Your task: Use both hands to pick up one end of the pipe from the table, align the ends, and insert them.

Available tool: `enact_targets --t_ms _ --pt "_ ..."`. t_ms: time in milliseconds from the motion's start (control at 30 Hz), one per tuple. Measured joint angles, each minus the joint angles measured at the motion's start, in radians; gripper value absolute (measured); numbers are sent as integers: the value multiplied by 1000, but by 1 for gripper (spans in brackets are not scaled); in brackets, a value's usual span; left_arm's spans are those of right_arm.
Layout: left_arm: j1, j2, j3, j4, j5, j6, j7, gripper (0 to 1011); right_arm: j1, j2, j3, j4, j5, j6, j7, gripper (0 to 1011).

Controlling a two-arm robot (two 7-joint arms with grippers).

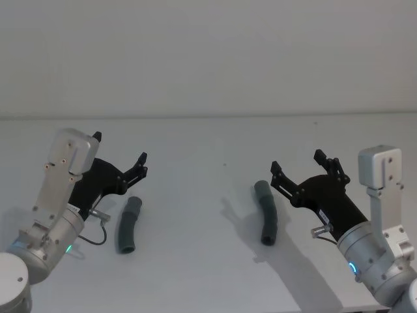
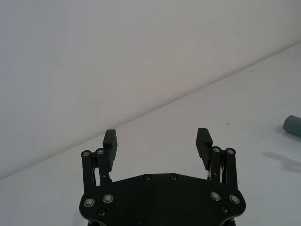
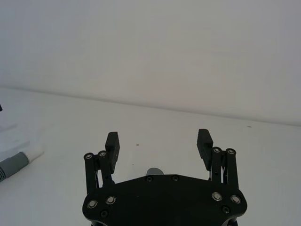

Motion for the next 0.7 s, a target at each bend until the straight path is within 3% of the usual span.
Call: enact_targets --t_ms 700 --pt "0 0 0 0 0 0 0 1001 0 0 0 0 0 0 0 1004"
